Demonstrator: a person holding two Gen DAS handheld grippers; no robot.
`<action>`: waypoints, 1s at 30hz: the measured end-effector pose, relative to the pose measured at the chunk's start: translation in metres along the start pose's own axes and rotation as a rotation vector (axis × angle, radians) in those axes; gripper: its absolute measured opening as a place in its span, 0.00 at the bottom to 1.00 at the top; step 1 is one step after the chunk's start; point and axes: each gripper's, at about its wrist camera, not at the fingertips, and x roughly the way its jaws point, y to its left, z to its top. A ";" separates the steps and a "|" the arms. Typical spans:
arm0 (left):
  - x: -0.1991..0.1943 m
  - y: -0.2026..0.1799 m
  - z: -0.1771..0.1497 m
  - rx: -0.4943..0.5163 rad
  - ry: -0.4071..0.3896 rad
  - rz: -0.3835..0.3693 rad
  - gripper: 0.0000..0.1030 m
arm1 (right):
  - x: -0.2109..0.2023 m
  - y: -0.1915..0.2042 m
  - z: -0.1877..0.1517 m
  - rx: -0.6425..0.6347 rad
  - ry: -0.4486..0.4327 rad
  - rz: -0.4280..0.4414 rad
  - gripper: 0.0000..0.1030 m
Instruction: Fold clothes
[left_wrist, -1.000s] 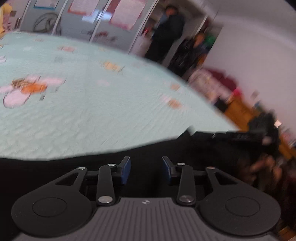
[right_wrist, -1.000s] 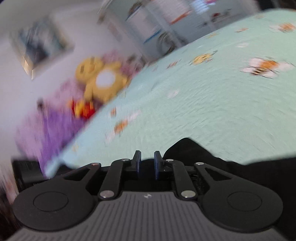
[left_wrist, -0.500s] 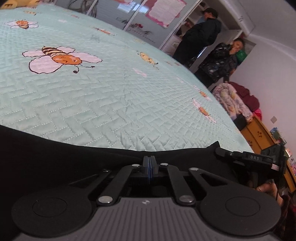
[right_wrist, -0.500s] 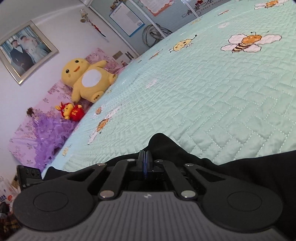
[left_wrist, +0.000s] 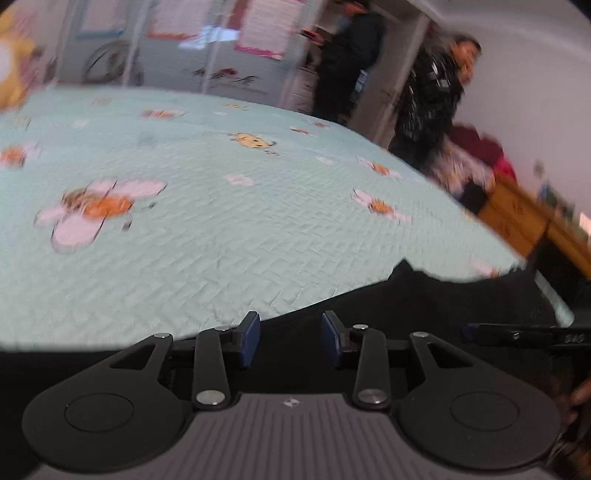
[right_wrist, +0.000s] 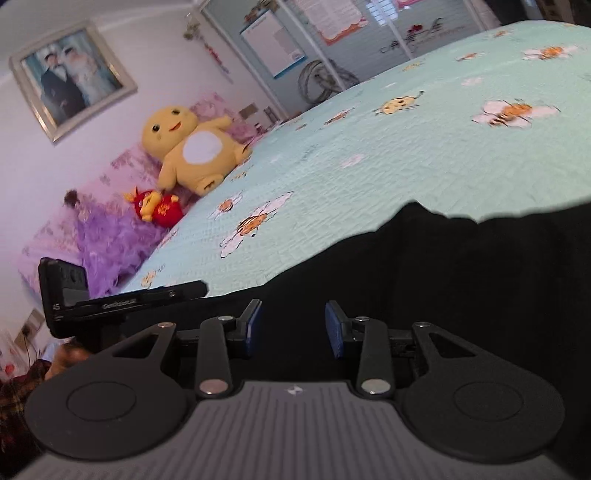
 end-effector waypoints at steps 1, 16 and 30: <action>0.001 -0.004 0.001 0.035 0.005 0.003 0.42 | 0.000 -0.001 -0.005 -0.002 -0.003 -0.014 0.37; 0.059 -0.020 0.006 0.252 0.122 -0.088 0.45 | 0.001 -0.040 -0.029 0.122 0.007 0.057 0.37; 0.083 -0.014 0.021 0.265 0.207 -0.236 0.25 | 0.000 -0.041 -0.029 0.145 0.008 0.068 0.37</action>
